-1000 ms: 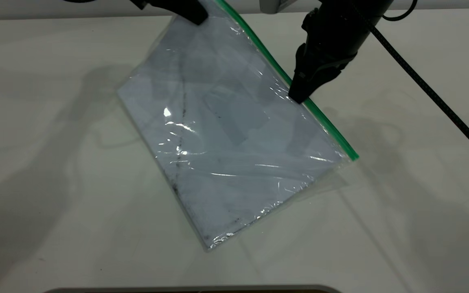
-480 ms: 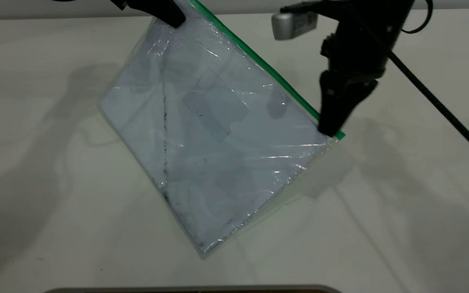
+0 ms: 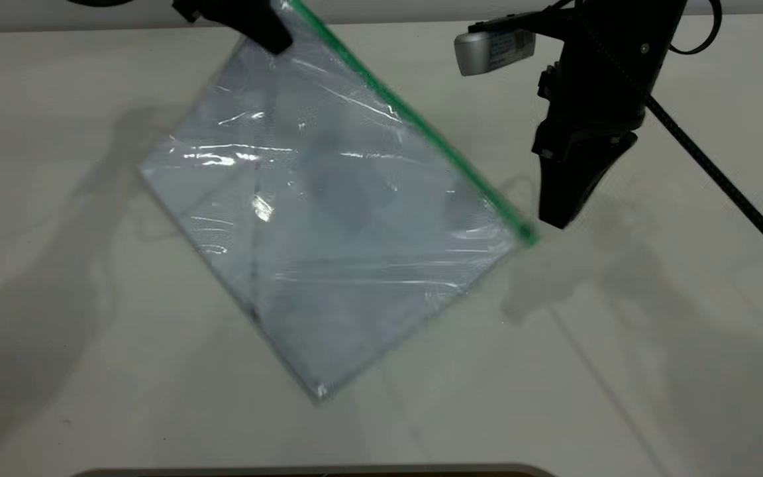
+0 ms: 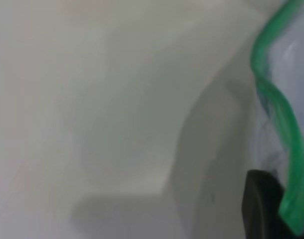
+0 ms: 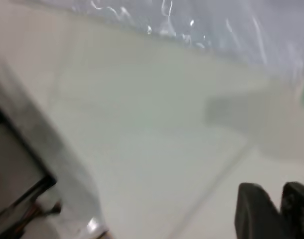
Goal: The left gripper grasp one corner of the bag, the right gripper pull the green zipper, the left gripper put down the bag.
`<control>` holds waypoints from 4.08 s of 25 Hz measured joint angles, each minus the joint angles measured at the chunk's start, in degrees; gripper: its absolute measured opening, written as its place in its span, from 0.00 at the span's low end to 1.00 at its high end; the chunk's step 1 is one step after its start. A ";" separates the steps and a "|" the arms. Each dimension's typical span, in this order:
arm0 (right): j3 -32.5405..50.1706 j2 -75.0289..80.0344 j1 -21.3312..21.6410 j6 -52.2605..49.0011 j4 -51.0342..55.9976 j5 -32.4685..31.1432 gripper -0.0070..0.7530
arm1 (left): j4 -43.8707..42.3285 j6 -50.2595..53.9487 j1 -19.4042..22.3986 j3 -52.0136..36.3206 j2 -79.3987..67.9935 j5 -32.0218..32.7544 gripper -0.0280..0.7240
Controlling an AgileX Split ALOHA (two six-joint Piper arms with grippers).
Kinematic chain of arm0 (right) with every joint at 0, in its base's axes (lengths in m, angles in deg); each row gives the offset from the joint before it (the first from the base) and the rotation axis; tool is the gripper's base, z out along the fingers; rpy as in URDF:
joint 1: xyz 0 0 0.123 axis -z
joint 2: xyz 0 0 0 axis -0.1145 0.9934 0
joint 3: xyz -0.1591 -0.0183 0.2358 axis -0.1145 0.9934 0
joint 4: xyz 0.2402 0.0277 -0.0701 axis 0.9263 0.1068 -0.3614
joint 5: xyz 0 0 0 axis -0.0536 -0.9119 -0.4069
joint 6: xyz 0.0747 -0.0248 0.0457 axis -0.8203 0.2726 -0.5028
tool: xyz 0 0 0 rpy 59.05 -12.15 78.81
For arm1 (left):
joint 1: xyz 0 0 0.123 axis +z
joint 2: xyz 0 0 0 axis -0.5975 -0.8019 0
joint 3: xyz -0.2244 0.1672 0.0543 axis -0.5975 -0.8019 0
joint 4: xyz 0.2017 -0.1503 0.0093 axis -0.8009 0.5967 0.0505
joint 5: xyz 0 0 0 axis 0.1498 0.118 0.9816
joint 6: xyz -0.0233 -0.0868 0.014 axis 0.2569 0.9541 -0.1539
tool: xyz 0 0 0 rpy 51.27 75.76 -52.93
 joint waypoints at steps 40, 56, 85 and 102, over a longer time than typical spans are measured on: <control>-16.63 -50.31 0.06 -18.56 -14.26 -10.63 0.78 | -41.86 77.09 -5.43 7.73 35.32 0.03 0.82; 11.15 -89.74 0.06 -21.20 -8.36 -19.61 0.78 | -45.33 90.43 -5.43 -33.25 79.64 0.03 0.82; 51.11 -128.44 0.06 -22.58 -8.06 -15.65 0.78 | -35.57 89.01 -5.49 -97.74 141.22 0.03 0.82; 51.16 -128.76 0.06 -22.82 -8.21 -15.30 0.78 | -35.51 88.53 -5.49 -99.91 141.62 -1.71 0.82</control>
